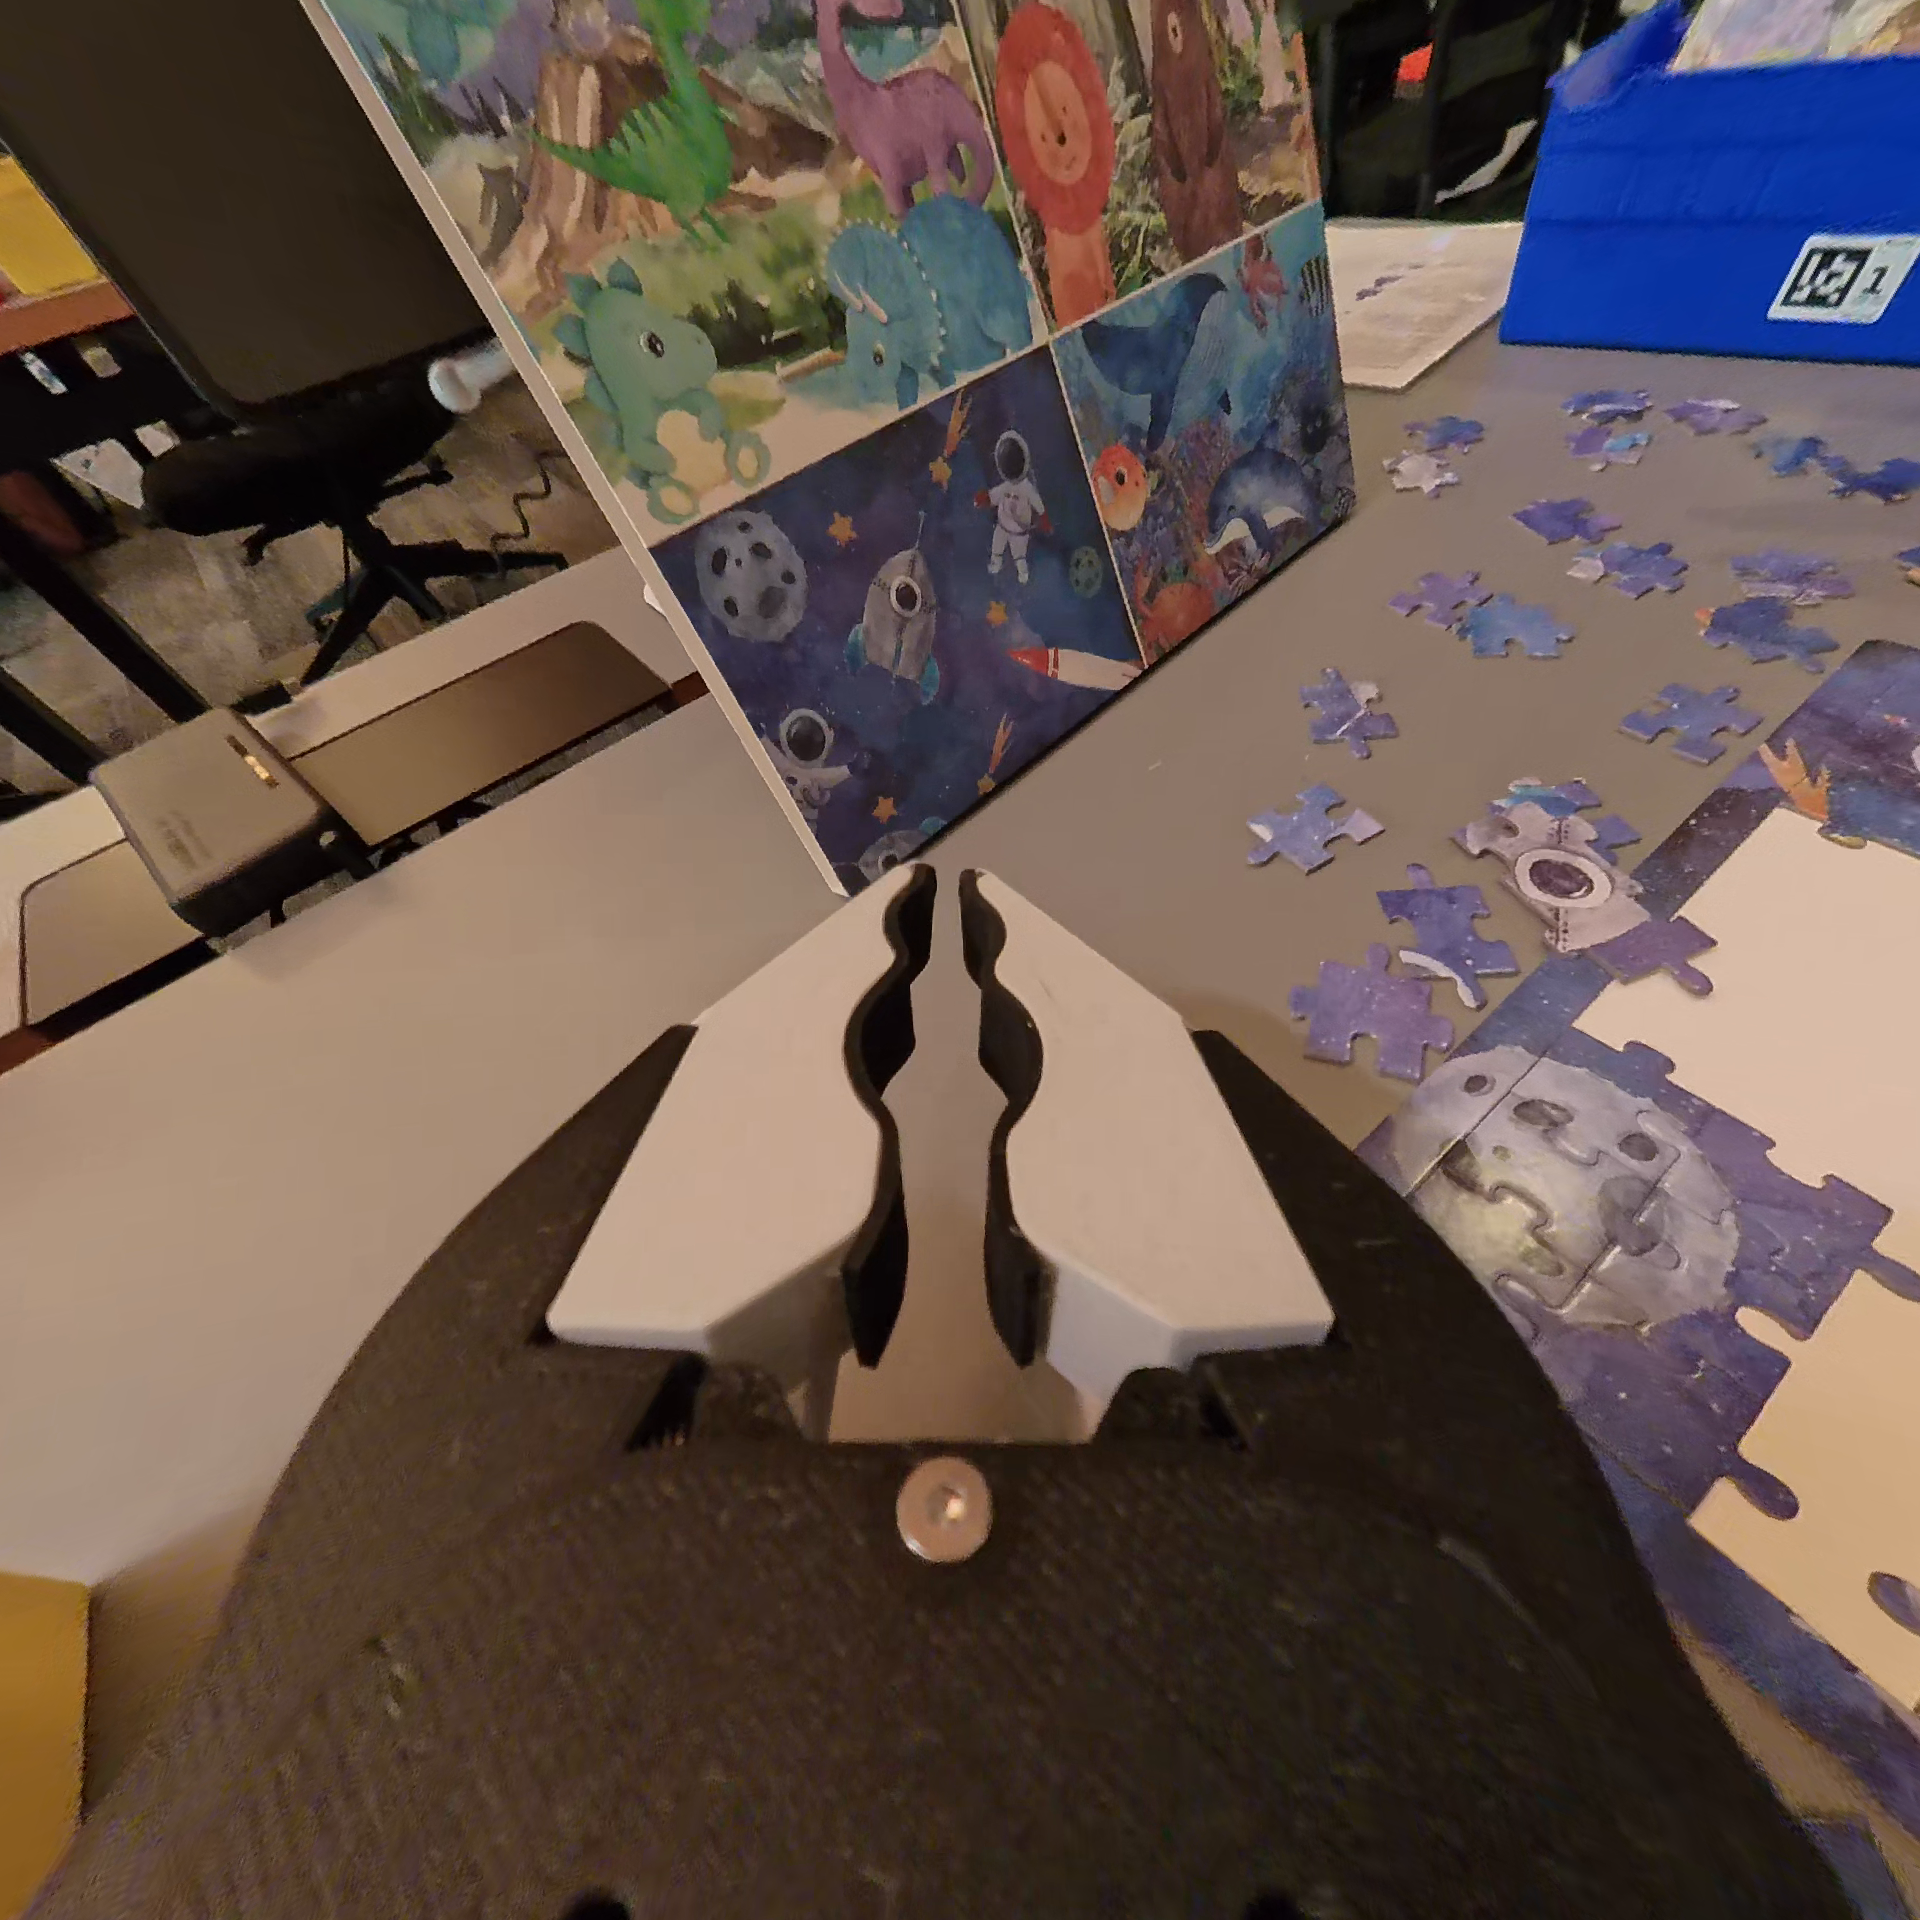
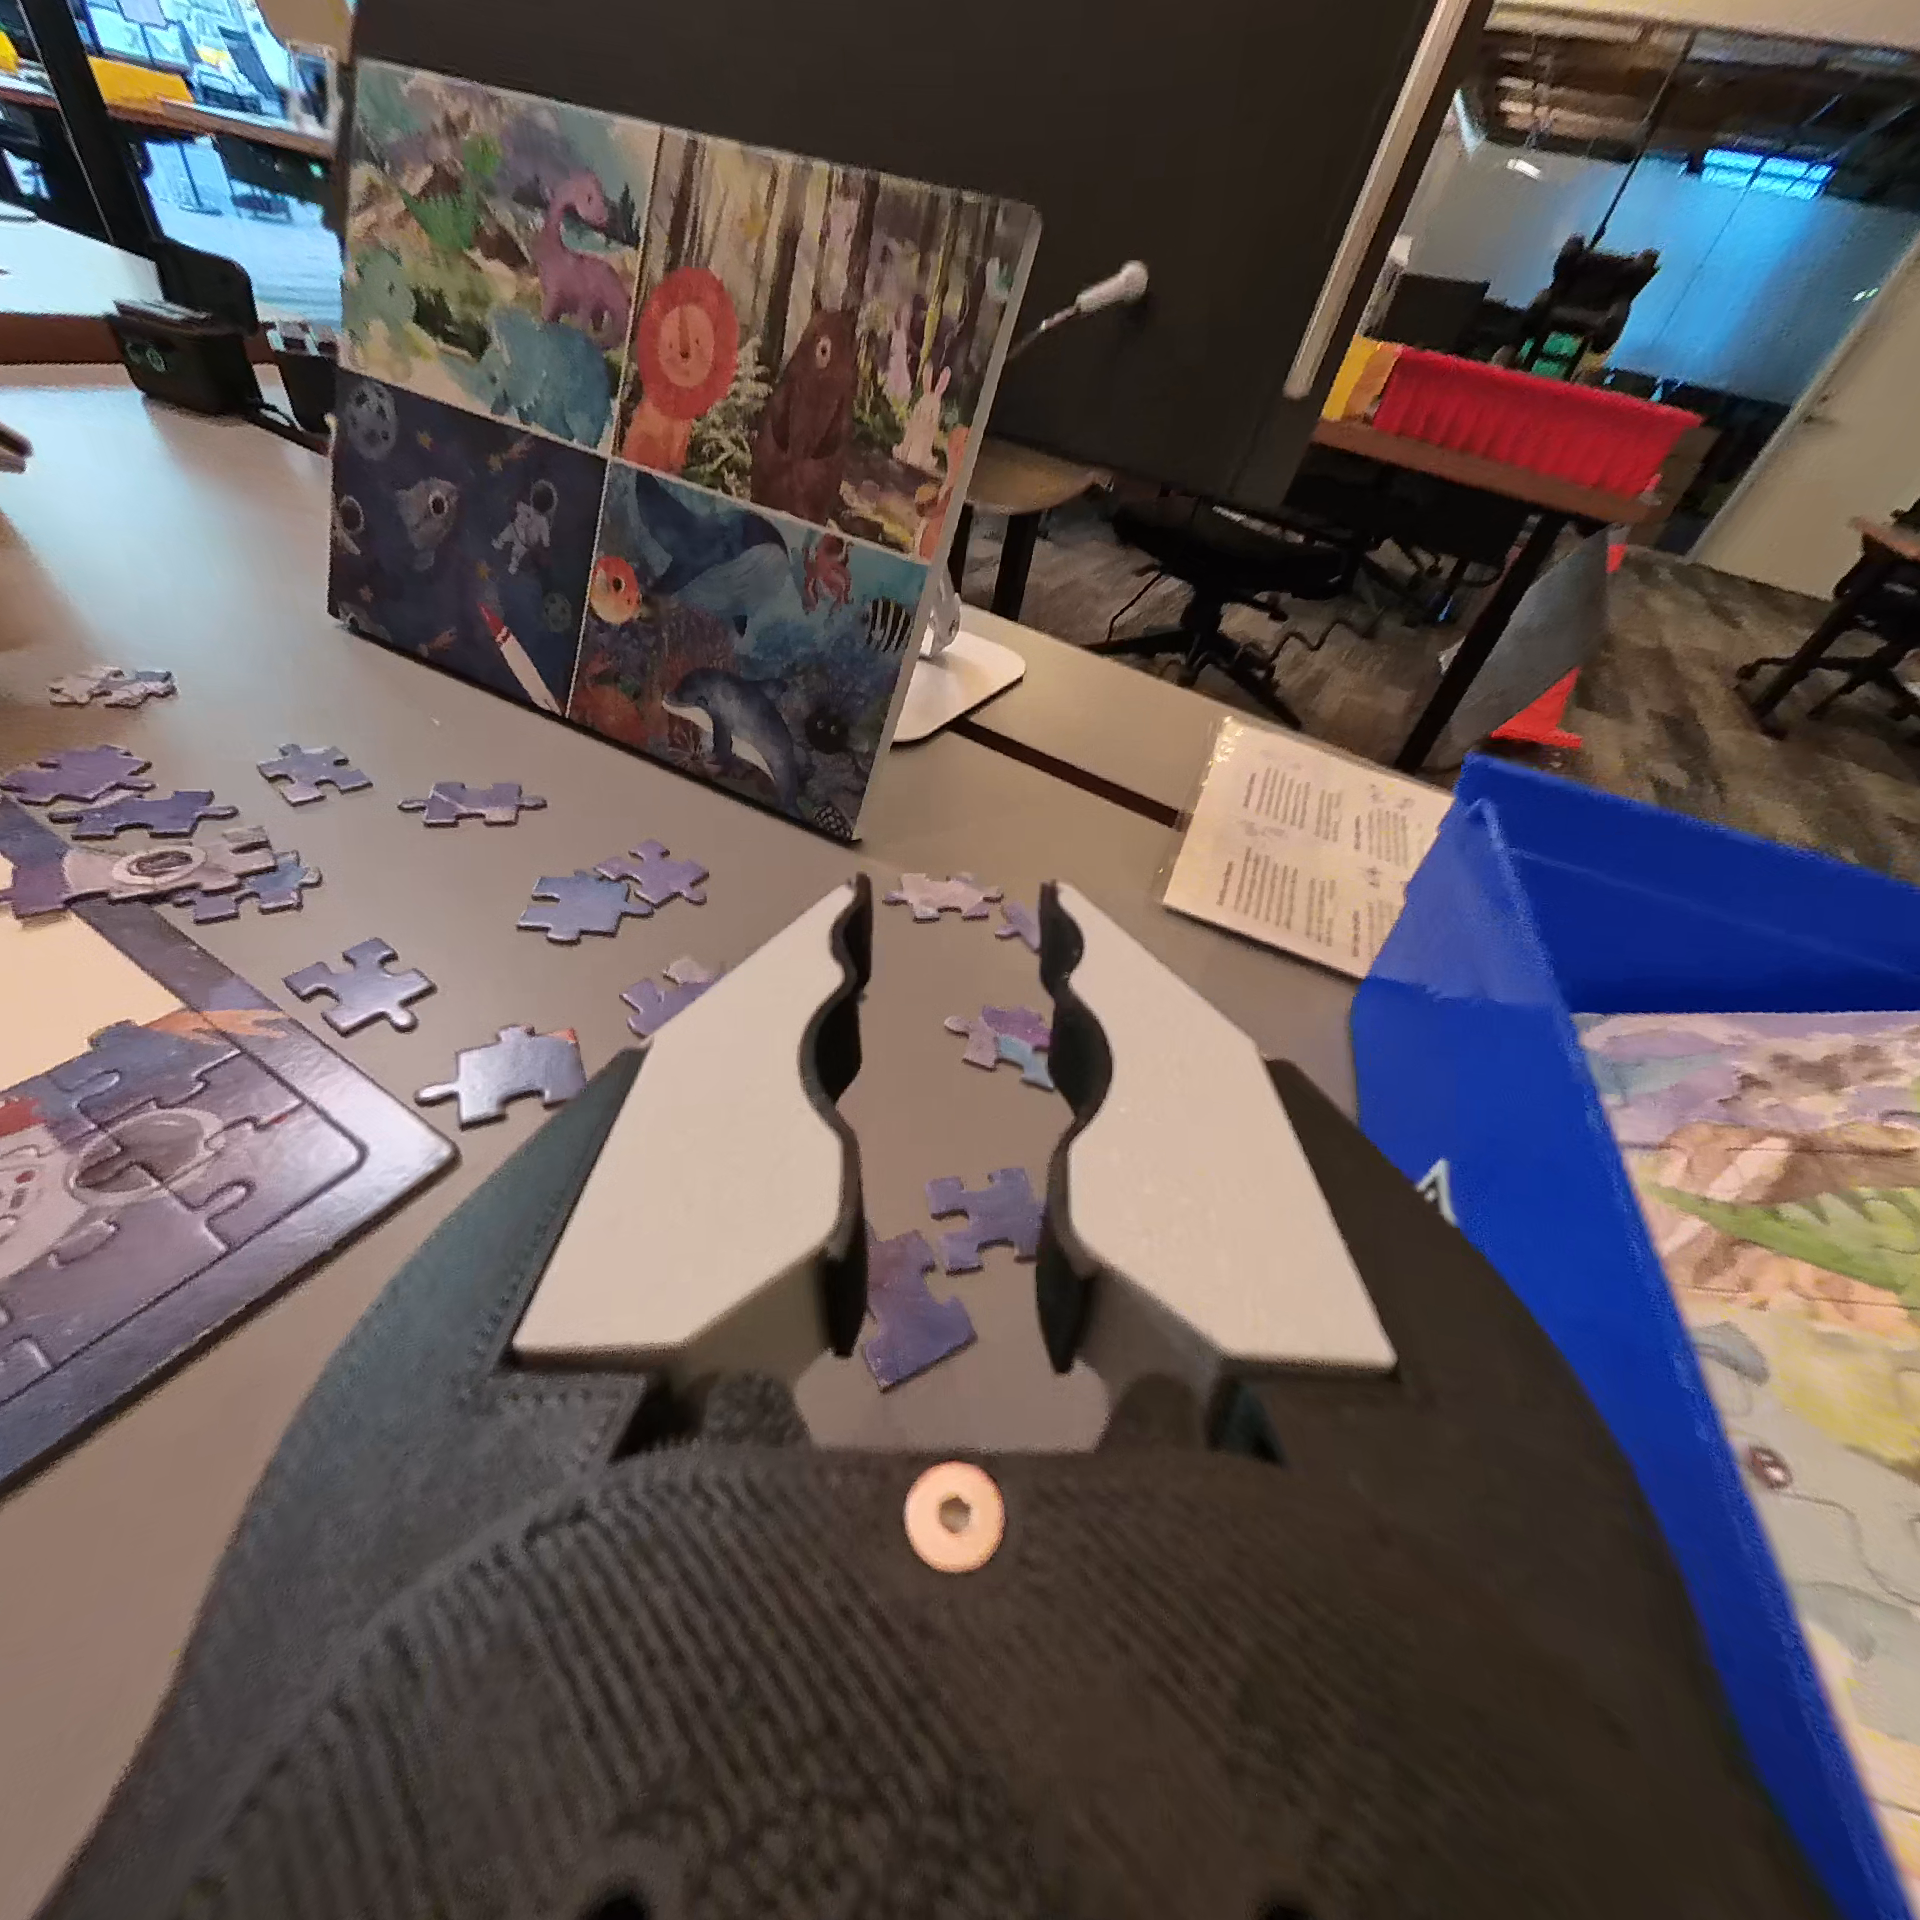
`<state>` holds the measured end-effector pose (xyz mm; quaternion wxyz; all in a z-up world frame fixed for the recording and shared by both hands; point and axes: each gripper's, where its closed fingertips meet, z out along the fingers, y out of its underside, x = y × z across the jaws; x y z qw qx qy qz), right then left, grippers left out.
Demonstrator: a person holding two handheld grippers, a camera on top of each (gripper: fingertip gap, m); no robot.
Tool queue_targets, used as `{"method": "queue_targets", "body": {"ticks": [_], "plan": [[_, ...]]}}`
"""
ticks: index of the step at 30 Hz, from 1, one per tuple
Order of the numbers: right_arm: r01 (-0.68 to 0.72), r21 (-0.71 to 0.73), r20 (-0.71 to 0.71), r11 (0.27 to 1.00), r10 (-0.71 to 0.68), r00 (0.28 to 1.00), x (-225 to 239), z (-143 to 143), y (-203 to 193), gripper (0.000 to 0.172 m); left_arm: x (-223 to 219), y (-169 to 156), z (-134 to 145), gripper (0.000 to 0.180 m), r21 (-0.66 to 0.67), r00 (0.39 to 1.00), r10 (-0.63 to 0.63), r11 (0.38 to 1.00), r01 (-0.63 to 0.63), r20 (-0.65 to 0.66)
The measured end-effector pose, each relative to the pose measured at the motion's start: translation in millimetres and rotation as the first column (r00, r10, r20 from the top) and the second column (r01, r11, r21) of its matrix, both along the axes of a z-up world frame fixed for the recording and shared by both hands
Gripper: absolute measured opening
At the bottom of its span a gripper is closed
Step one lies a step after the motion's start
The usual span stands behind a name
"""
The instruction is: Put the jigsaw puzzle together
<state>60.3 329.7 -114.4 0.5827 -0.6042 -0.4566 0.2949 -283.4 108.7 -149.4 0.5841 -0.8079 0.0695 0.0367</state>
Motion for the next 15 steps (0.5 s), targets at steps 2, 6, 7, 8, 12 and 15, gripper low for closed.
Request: {"method": "queue_targets", "body": {"ticks": [2,6,7,8,12,15], "plan": [[0.016,0.020,-0.010,1.000,-0.016,1.000,4.1,6.8,-1.8,0.031,1.2,-0.5,4.5,0.003,0.016,1.000,0.006,1.000,-0.006,-0.005],[-0.004,-0.002,-0.012,1.000,0.003,1.000,3.5,5.6,-7.6,0.031,-1.1,-0.1,5.7,0.003,0.016,0.999,0.033,0.999,-0.033,-0.024],[-0.017,-0.016,-0.010,1.000,0.017,1.000,1.5,4.2,-9.7,0.032,-1.2,0.2,5.8,0.003,0.016,0.999,0.034,0.999,-0.034,-0.018],[-0.033,-0.029,-0.008,0.999,0.032,0.999,-0.9,2.9,-12.3,0.033,-1.5,0.3,5.9,0.004,0.016,0.999,0.036,0.999,-0.036,-0.012],[-0.054,-0.020,0.039,0.998,0.055,0.998,-8.9,-3.2,-20.4,0.033,-9.5,-1.2,4.0,0.004,-0.001,0.997,0.076,0.997,-0.076,-0.027],[-0.053,0.005,0.091,0.999,0.052,0.994,-13.7,-10.2,-22.5,0.032,-13.3,-1.6,2.8,0.004,-0.013,0.995,0.093,0.996,-0.094,-0.036]]}}
